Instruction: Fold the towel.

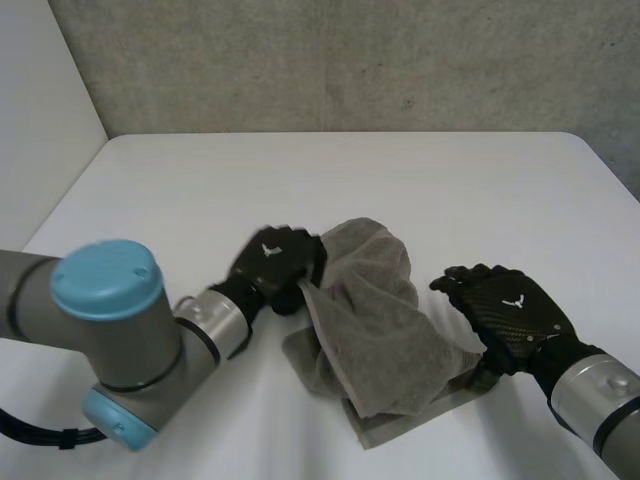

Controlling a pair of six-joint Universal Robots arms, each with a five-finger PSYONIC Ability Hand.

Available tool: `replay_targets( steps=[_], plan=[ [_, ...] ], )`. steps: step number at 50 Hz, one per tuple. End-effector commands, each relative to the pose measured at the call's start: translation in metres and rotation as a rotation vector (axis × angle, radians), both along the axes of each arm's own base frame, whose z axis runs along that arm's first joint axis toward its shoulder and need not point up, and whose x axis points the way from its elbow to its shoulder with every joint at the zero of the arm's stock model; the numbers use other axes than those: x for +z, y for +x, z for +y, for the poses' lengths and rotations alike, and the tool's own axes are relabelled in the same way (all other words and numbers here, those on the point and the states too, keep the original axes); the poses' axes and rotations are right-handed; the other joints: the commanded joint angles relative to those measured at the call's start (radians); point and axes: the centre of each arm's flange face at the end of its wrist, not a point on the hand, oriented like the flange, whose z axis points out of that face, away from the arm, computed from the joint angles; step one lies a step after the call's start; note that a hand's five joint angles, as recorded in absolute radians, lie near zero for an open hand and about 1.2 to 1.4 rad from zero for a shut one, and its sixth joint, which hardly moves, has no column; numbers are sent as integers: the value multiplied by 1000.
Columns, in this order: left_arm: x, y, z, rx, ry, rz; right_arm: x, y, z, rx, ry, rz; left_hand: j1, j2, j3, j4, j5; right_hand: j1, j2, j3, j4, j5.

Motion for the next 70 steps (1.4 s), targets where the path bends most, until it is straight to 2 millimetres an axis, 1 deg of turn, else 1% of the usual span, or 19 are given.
replay_targets(
  steps=[1,3,7,11,14,16,19,21,24,30,32,41,44,45,47,52,59,65,70],
  plan=[
    [40,31,-14,151,-90,38,-18,0,-8,-35,69,25,212,181,182,181,202,-55,-76,-68,-86,-60],
    [44,33,-10,152,-99,44,-24,2,-8,-25,99,30,212,181,182,181,202,64,43,51,33,59],
    [51,40,-2,158,-111,51,-29,7,-20,-6,156,39,212,181,182,181,202,1146,1126,1133,1115,1141],
    [59,46,-1,175,-129,60,-6,11,-41,-7,90,28,212,181,182,181,202,1166,1146,1154,1135,1161],
    [78,55,1,198,-180,87,35,17,-67,-11,-38,3,212,181,182,181,202,1166,1146,1154,1135,1161],
    [94,59,4,209,-219,111,91,20,-87,-26,-203,-38,212,181,182,181,202,1166,1146,1154,1135,1161],
    [130,69,16,226,-317,175,123,20,-92,-33,-288,-60,212,181,182,181,202,1166,1146,1154,1135,1161],
    [148,74,23,233,-371,209,175,19,-98,-50,-395,-100,212,181,182,181,202,1166,1146,1154,1135,1161],
    [180,83,40,238,-470,266,199,23,-105,-38,-396,-114,212,181,182,181,202,1166,1146,1154,1135,1161],
    [194,87,51,234,-504,307,183,34,-123,-2,-235,-49,212,181,182,181,202,1166,1146,1154,1135,1161],
    [188,87,49,234,-485,295,154,53,-128,71,-119,42,212,181,182,181,202,1166,1146,1154,1135,1161],
    [92,72,20,230,-204,125,70,82,-142,171,49,213,212,181,182,181,202,1166,1146,1154,1135,1161],
    [60,68,11,228,-109,69,38,83,-155,128,76,243,212,181,182,181,202,642,622,629,611,637],
    [49,66,8,226,-77,50,25,83,-160,98,80,264,212,181,182,181,202,165,145,152,134,160],
    [41,65,6,223,-54,38,19,81,-164,60,74,287,212,181,182,181,202,-55,-76,-68,-86,-60],
    [41,62,5,219,-51,38,35,82,-162,-4,10,267,212,181,182,181,202,-55,-76,-68,-86,-60],
    [69,56,7,200,-126,79,102,77,-119,-39,-143,-30,212,181,182,181,202,-55,-76,-68,-86,-60],
    [100,56,14,194,-152,99,105,96,-73,38,-167,-164,212,181,182,181,202,-55,-76,-68,-86,-60],
    [116,51,24,169,-155,105,74,120,-25,111,-12,-287,212,181,182,181,202,-55,-76,-68,-86,-60]
  ],
)
